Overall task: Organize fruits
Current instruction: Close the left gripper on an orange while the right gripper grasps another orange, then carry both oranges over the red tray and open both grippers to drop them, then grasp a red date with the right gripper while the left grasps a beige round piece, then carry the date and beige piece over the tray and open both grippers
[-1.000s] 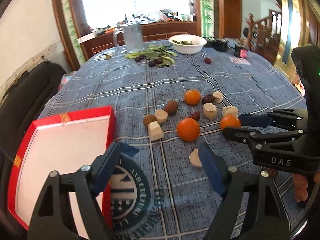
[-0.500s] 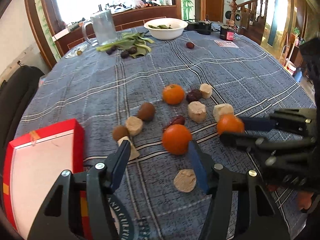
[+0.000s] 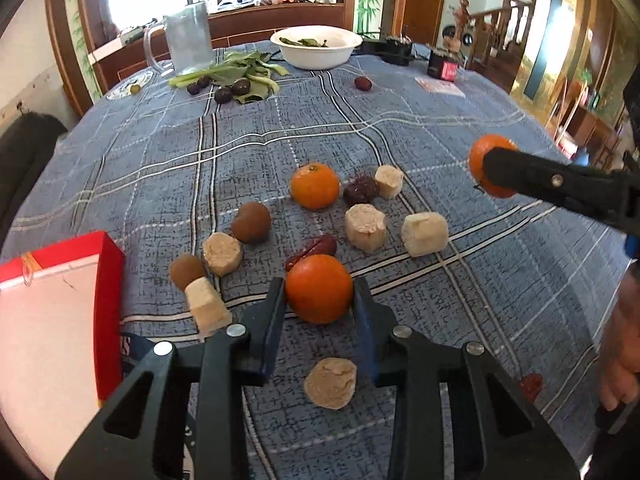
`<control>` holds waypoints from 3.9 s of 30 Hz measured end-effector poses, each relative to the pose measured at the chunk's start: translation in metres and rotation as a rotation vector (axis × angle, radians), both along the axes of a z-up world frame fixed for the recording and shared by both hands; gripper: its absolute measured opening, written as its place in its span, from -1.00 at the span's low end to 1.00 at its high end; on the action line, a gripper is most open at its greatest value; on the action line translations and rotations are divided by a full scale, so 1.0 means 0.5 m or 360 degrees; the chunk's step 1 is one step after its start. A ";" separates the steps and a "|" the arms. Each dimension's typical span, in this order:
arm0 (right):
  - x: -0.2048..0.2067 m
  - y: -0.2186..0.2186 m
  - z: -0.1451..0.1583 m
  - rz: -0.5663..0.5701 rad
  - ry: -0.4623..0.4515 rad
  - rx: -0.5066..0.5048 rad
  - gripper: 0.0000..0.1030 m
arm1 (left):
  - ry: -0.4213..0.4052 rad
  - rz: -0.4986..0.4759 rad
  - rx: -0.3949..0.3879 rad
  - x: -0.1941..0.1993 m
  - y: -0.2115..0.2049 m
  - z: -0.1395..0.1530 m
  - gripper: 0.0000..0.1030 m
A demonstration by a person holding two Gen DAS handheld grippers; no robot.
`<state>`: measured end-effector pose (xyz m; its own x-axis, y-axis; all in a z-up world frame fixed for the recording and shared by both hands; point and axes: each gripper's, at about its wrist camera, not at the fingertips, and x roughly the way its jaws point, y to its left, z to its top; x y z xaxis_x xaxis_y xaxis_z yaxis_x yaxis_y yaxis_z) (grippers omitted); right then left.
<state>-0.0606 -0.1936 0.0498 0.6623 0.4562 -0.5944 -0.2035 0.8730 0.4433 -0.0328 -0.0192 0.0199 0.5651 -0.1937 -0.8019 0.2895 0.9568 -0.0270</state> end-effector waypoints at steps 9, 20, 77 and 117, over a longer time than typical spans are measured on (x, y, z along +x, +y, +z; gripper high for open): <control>0.003 -0.014 0.005 -0.0096 -0.0088 -0.0056 -0.33 | -0.0234 0.0189 -0.0107 -0.117 0.094 0.104 -0.32; -0.028 0.065 0.003 -0.0031 -0.0050 -0.0096 -0.33 | -0.0385 0.0694 0.0104 -0.257 0.335 0.140 -0.32; -0.192 0.115 -0.081 0.0115 0.0077 -0.0719 -0.42 | -0.0109 0.0146 0.0061 -0.207 0.096 0.069 0.48; -0.160 0.017 -0.045 -0.0093 -0.0050 -0.0058 -0.42 | -0.0405 0.0505 -0.0044 -0.271 0.248 0.166 -0.50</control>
